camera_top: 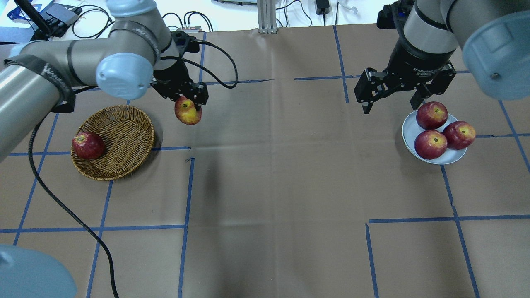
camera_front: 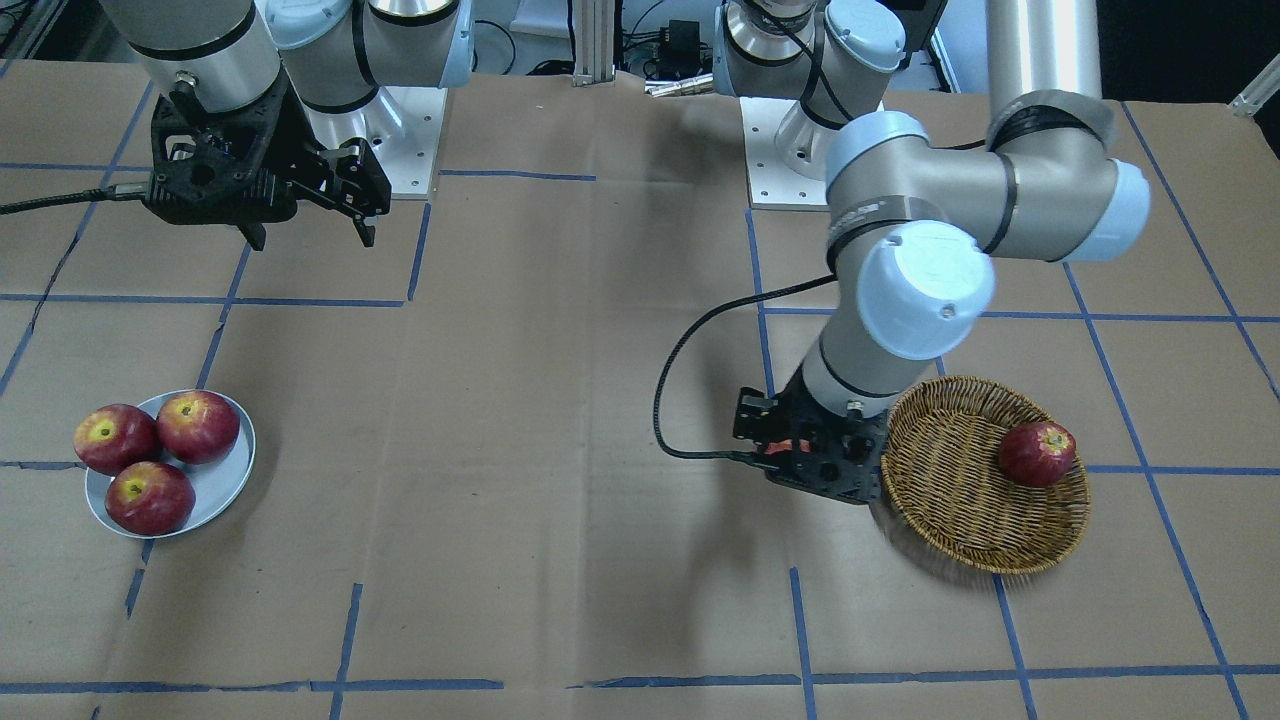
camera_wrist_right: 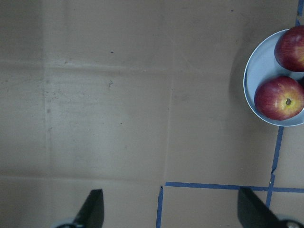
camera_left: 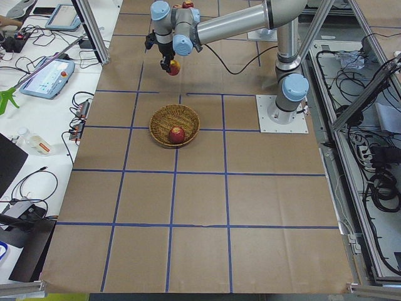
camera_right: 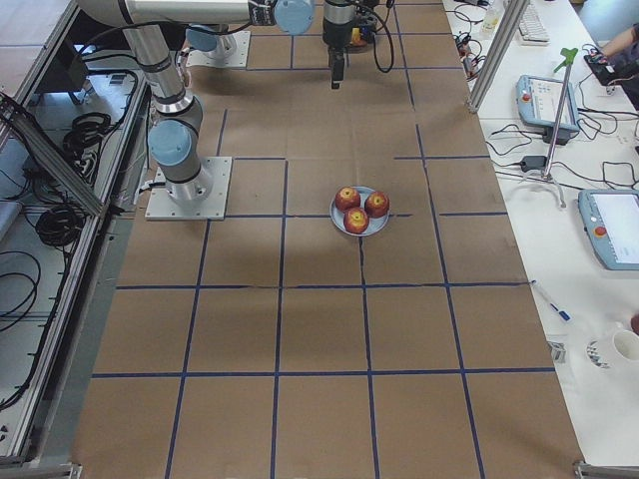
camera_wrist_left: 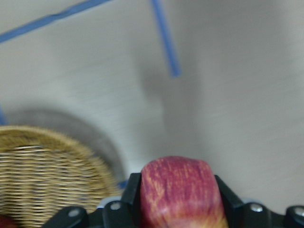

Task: Transfer apple from basket to plate
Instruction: 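Carry the apple with the left gripper to the table center, then open the left gripper to set the apple on the table, then raise the left gripper back while the right gripper moves over the apple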

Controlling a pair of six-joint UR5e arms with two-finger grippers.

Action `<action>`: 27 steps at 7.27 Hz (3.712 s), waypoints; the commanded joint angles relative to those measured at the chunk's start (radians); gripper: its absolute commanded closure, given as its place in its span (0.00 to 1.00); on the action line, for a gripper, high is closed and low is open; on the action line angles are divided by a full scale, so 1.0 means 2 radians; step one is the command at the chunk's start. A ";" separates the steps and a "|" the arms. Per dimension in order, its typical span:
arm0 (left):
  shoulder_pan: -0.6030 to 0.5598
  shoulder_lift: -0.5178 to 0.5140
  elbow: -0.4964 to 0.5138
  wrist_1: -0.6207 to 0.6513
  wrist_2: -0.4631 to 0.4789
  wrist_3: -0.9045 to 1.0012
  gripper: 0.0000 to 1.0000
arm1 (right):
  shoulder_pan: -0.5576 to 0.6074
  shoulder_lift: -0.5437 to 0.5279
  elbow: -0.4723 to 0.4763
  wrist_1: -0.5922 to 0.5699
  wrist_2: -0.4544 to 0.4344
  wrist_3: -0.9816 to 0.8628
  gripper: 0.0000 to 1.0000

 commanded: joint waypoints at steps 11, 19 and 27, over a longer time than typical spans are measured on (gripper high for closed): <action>-0.127 -0.139 0.060 0.089 -0.006 -0.121 0.38 | 0.000 0.000 0.000 0.000 0.000 0.000 0.00; -0.117 -0.089 0.060 0.074 -0.006 -0.127 0.01 | 0.000 0.000 0.000 0.000 0.000 0.000 0.00; 0.080 0.136 -0.001 -0.108 0.046 0.084 0.01 | 0.071 0.079 -0.037 -0.059 -0.001 0.096 0.00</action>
